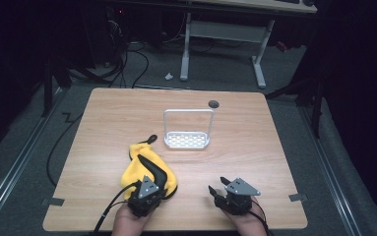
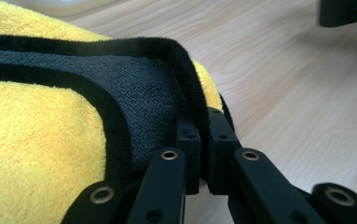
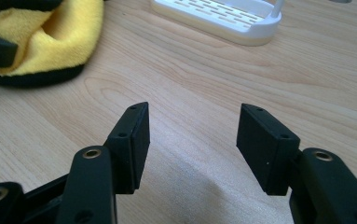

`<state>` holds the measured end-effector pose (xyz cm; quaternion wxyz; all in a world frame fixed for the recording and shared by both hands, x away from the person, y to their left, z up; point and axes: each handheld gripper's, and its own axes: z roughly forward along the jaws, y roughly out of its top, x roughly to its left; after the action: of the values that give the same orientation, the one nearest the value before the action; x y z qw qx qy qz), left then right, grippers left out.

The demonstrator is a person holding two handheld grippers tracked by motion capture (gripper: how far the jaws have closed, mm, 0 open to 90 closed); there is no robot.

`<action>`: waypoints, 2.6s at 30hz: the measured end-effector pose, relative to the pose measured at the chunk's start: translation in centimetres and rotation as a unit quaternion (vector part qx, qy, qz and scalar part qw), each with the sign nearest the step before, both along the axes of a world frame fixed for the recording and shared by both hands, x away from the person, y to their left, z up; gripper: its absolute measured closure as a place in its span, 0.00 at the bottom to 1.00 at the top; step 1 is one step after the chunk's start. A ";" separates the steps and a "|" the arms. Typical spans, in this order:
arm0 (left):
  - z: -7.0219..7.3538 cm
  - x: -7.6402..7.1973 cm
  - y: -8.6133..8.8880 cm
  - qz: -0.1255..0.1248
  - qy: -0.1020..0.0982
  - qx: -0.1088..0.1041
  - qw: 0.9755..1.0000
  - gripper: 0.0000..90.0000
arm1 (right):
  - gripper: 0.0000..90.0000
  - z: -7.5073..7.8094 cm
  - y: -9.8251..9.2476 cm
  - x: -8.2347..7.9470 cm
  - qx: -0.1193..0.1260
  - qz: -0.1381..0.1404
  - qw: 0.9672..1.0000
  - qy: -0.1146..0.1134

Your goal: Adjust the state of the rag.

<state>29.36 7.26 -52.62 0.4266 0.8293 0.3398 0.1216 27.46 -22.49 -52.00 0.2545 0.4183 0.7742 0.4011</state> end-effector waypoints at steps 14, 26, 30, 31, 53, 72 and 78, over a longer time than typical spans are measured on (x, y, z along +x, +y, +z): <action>2.5 -2.4 5.2 0.011 -0.033 -0.040 0.999 0.55 | 0.48 0.2 0.4 -0.3 0.004 0.005 1.000 -0.004; 1.0 -2.2 8.5 0.084 -0.043 -0.046 0.994 0.43 | 0.44 1.2 5.5 -0.3 0.025 0.071 0.997 -0.007; 0.4 -2.8 8.3 0.094 -0.042 -0.028 0.994 0.40 | 0.45 1.1 9.0 0.5 0.017 0.113 0.993 0.004; 0.0 -3.0 8.0 0.096 -0.041 -0.015 0.994 0.40 | 0.45 1.1 9.5 0.7 0.017 0.118 0.993 0.006; 1.5 -1.3 10.1 0.129 -0.036 -0.043 0.990 0.91 | 0.96 2.3 5.5 1.5 -0.019 0.022 0.999 -0.034; 2.0 0.6 4.3 0.024 -0.019 -0.100 0.994 0.88 | 0.58 4.3 -1.7 -3.1 0.033 -0.070 0.997 -0.010; 2.3 -0.2 3.4 0.007 -0.017 -0.110 0.994 0.86 | 0.54 4.9 3.9 -3.2 0.015 0.020 0.999 -0.021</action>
<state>29.17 10.68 -50.34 0.5198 0.7731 0.3495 0.1003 24.28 -18.54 -47.08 0.2567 0.3980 0.7707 0.4263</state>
